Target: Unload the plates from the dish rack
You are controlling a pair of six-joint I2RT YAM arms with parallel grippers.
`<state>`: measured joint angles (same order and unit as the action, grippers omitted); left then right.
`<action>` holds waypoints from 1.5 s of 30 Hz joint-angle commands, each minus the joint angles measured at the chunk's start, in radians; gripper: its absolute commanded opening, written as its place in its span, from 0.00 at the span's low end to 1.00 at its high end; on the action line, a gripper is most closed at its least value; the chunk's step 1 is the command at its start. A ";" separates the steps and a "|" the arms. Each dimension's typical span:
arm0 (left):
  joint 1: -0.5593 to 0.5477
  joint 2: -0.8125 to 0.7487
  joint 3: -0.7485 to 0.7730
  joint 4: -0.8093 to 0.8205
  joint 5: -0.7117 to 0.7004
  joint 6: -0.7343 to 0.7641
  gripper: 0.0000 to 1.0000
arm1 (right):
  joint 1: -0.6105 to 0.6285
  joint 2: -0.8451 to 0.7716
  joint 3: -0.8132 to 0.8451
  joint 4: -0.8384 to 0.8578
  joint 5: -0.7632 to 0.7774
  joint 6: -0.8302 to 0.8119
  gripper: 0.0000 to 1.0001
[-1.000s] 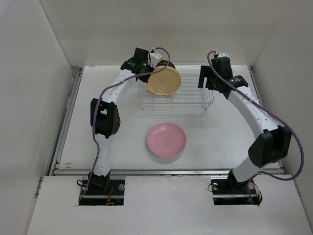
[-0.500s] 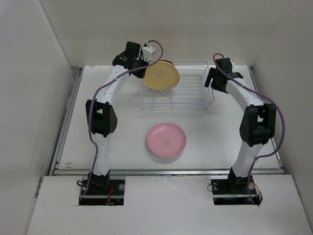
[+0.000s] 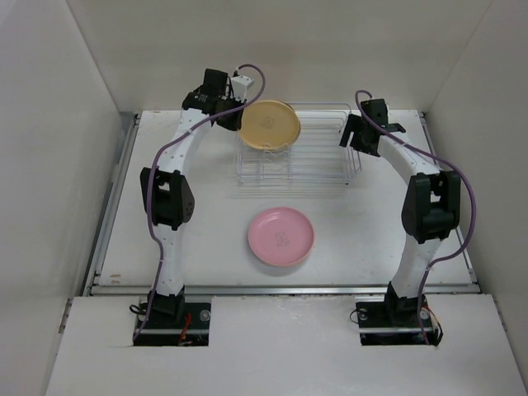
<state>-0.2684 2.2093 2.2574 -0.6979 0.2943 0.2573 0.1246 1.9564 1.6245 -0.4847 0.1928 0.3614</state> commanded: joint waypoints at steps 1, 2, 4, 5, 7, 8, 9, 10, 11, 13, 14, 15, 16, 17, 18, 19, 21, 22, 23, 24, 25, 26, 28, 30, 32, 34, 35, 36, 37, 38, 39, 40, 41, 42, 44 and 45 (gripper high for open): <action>-0.009 -0.146 0.011 0.008 0.118 -0.046 0.00 | 0.000 -0.002 0.014 0.052 -0.023 -0.009 0.87; -0.009 -0.146 0.011 0.008 0.118 -0.046 0.00 | 0.000 -0.002 0.005 0.052 -0.023 -0.009 0.87; -0.009 -0.146 0.022 -0.008 0.166 -0.046 0.00 | 0.000 -0.002 0.005 0.061 -0.023 -0.018 0.87; 0.000 -0.146 0.033 -0.008 0.233 -0.061 0.00 | 0.000 -0.002 0.005 0.061 -0.023 -0.027 0.87; 0.009 -0.146 0.033 -0.017 0.281 -0.072 0.00 | 0.000 -0.002 0.005 0.061 -0.023 -0.027 0.87; 0.009 -0.146 0.033 -0.017 0.290 -0.055 0.00 | 0.000 -0.013 0.005 0.061 -0.035 -0.039 0.87; 0.009 -0.146 0.033 -0.032 0.290 -0.043 0.00 | 0.000 -0.022 -0.015 0.076 -0.059 -0.039 0.87; 0.000 -0.135 0.010 -0.032 0.290 -0.033 0.00 | 0.000 -0.058 -0.032 0.101 -0.081 -0.058 0.87; 0.000 -0.135 0.001 -0.043 0.278 -0.033 0.00 | 0.000 -0.086 -0.057 0.133 -0.095 -0.090 0.87; 0.009 -0.116 -0.009 -0.043 0.278 -0.044 0.00 | 0.030 -0.148 -0.121 0.219 -0.086 -0.133 0.87; 0.009 -0.115 -0.009 -0.052 0.278 -0.044 0.00 | 0.039 -0.193 -0.132 0.236 -0.076 -0.156 0.87; 0.020 -0.115 -0.009 -0.052 0.307 -0.059 0.00 | 0.040 -0.209 -0.132 0.245 -0.076 -0.197 0.88; 0.020 -0.106 -0.009 -0.037 0.327 -0.087 0.00 | 0.053 -0.218 -0.132 0.245 -0.076 -0.214 0.88; 0.029 -0.106 -0.018 -0.008 0.345 -0.101 0.00 | 0.063 -0.218 -0.114 0.245 -0.076 -0.228 0.88; 0.029 -0.106 -0.018 0.006 0.356 -0.111 0.00 | 0.063 -0.218 -0.100 0.224 -0.090 -0.240 0.88; 0.029 -0.106 -0.018 0.020 0.356 -0.112 0.00 | 0.063 -0.199 -0.083 0.209 -0.090 -0.240 0.88; 0.029 -0.126 -0.041 0.069 0.332 -0.122 0.00 | 0.063 -0.174 -0.057 0.179 -0.090 -0.240 0.88; 0.029 -0.126 -0.041 0.081 0.281 -0.122 0.00 | 0.063 -0.163 -0.057 0.179 -0.090 -0.240 0.88; 0.029 -0.137 -0.050 0.081 0.252 -0.122 0.00 | 0.063 -0.163 -0.057 0.179 -0.105 -0.230 0.88; 0.018 -0.137 -0.050 0.081 0.226 -0.100 0.00 | 0.063 -0.180 -0.073 0.202 -0.122 -0.230 0.88; 0.018 -0.137 -0.050 0.081 0.198 -0.081 0.00 | 0.063 -0.191 -0.086 0.222 -0.147 -0.230 0.87; 0.003 -0.137 -0.050 0.081 0.148 -0.058 0.00 | 0.073 -0.201 -0.098 0.244 -0.182 -0.246 0.85; -0.015 -0.137 -0.050 0.071 0.099 -0.009 0.00 | 0.098 -0.211 -0.107 0.282 -0.312 -0.288 0.82; -0.029 -0.137 -0.050 0.058 0.059 0.014 0.00 | 0.144 -0.211 -0.063 0.273 -0.352 -0.352 0.81; -0.054 -0.137 -0.039 0.049 0.031 0.045 0.00 | 0.170 -0.202 -0.034 0.264 -0.366 -0.389 0.81; -0.054 -0.137 -0.039 0.049 0.019 0.045 0.00 | 0.188 -0.189 -0.003 0.264 -0.412 -0.406 0.81; -0.054 -0.137 -0.039 0.040 0.019 0.045 0.00 | 0.202 -0.168 0.011 0.264 -0.423 -0.424 0.81; -0.054 -0.137 -0.039 0.040 0.019 0.045 0.00 | 0.211 -0.154 0.029 0.264 -0.423 -0.424 0.79; -0.054 -0.137 -0.039 0.040 0.019 0.054 0.00 | 0.227 -0.137 0.076 0.253 -0.423 -0.433 0.78; -0.054 -0.137 -0.039 0.040 0.019 0.054 0.00 | 0.227 -0.096 0.106 0.235 -0.411 -0.434 0.78; -0.054 -0.137 -0.039 0.040 0.019 0.054 0.00 | 0.240 -0.073 0.135 0.235 -0.397 -0.434 0.74; -0.054 -0.137 -0.050 0.040 0.019 0.054 0.00 | 0.241 -0.051 0.164 0.221 -0.383 -0.434 0.73; -0.054 -0.137 -0.050 0.040 0.028 0.054 0.00 | 0.254 -0.030 0.213 0.221 -0.351 -0.434 0.72; -0.054 -0.137 -0.050 0.040 0.028 0.054 0.00 | 0.263 0.005 0.231 0.221 -0.339 -0.434 0.69; -0.054 -0.137 -0.050 0.040 0.028 0.054 0.00 | 0.264 0.033 0.280 0.221 -0.297 -0.434 0.58; -0.054 -0.137 -0.059 0.040 0.028 0.054 0.00 | 0.264 0.044 0.293 0.221 -0.288 -0.424 0.51</action>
<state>-0.3214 2.1700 2.2009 -0.6781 0.2783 0.3328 0.3870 1.9625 1.8511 -0.2783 -0.1532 -0.0555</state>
